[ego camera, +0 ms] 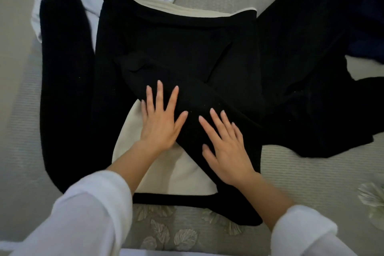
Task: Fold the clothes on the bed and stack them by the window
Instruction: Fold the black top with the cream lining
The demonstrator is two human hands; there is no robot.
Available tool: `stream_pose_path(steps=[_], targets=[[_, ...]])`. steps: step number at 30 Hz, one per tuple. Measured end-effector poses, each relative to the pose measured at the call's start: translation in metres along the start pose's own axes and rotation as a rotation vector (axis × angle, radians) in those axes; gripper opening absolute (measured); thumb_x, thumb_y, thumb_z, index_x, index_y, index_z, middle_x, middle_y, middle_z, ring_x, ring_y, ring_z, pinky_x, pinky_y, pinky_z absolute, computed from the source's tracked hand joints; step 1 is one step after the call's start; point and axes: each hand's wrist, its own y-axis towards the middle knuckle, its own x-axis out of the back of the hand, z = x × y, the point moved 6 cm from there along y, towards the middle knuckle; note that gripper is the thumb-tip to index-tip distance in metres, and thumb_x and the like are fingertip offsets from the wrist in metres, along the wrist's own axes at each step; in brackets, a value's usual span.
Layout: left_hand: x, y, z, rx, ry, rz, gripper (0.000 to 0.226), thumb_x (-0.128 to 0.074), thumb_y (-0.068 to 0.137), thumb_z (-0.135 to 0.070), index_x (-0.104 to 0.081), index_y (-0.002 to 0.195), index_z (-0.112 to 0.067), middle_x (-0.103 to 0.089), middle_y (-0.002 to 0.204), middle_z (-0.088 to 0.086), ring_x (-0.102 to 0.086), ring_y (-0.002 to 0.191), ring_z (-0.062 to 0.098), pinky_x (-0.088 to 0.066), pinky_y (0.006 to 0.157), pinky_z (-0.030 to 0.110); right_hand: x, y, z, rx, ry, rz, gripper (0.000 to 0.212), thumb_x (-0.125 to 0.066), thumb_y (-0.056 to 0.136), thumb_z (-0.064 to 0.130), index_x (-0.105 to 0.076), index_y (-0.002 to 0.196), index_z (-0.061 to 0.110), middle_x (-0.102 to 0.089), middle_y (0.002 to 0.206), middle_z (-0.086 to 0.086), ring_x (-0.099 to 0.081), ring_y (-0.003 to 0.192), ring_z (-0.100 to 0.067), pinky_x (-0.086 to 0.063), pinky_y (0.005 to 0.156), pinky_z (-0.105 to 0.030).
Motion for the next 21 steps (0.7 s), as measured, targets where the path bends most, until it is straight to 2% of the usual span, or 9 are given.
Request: stream_pose_path(steps=[3,6,8,13,17,19,21], targets=[[-0.025,0.014,0.034,0.092,0.128,0.127,0.076,-0.016,0.088,-0.069,0.020,0.147,-0.036,0.033,0.153,0.008,0.034,0.138,0.030,0.011,0.114,0.051,-0.007,0.032,0.000,0.011,-0.118,-0.006,0.062,-0.026,0.097,0.047,0.012,0.147,0.044,0.019,0.157,0.009,0.020,0.145,-0.018,0.004,0.117,-0.041],[-0.036,0.022,0.049,0.055,0.142,0.073,0.074,-0.008,0.084,-0.072,0.032,0.139,-0.041,0.041,0.148,0.005,0.041,0.134,0.026,0.014,0.112,0.050,-0.033,0.057,-0.004,0.039,-0.160,0.070,0.057,-0.011,0.095,0.055,0.019,0.143,0.048,0.027,0.154,0.009,0.027,0.142,-0.019,0.006,0.118,-0.044],[-0.041,0.026,0.050,0.020,0.120,0.036,0.074,-0.009,0.085,-0.072,0.033,0.138,-0.043,0.040,0.149,0.005,0.039,0.135,0.026,0.016,0.111,0.048,-0.048,0.064,-0.009,-0.007,-0.182,0.067,0.057,-0.006,0.094,0.056,0.021,0.143,0.048,0.031,0.152,0.008,0.030,0.142,-0.019,0.007,0.118,-0.046],[-0.040,0.028,0.051,-0.008,0.094,0.006,0.074,-0.017,0.088,-0.070,0.021,0.145,-0.041,0.030,0.155,0.007,0.031,0.140,0.029,0.018,0.109,0.046,-0.057,0.067,-0.010,-0.058,-0.243,0.001,0.057,-0.008,0.095,0.055,0.016,0.146,0.046,0.026,0.155,0.006,0.024,0.144,-0.020,0.009,0.116,-0.044],[-0.038,0.030,0.047,-0.042,-0.045,0.088,0.063,-0.023,0.092,-0.065,0.003,0.147,-0.048,0.022,0.158,-0.002,0.028,0.141,0.022,0.016,0.111,0.041,-0.053,0.065,-0.016,-0.103,-0.284,0.033,0.057,0.000,0.092,0.058,0.028,0.141,0.048,0.038,0.149,0.009,0.037,0.138,-0.016,0.021,0.112,-0.038],[-0.027,0.031,0.055,-0.043,-0.209,0.122,0.053,-0.026,0.095,-0.061,-0.013,0.145,-0.053,0.010,0.160,-0.007,0.021,0.143,0.015,0.010,0.114,0.040,-0.052,0.066,-0.011,-0.145,-0.322,0.083,0.057,0.002,0.091,0.057,0.033,0.138,0.048,0.038,0.149,0.007,0.037,0.137,-0.018,0.017,0.113,-0.042],[-0.016,0.024,0.066,-0.045,-0.334,0.144,0.046,-0.032,0.097,-0.053,-0.028,0.143,-0.050,-0.004,0.160,-0.011,0.011,0.144,0.008,0.001,0.115,0.040,-0.052,0.067,0.001,-0.230,-0.364,0.133,0.061,-0.007,0.093,0.053,0.026,0.143,0.042,0.032,0.153,0.001,0.030,0.141,-0.023,0.009,0.115,-0.048]])
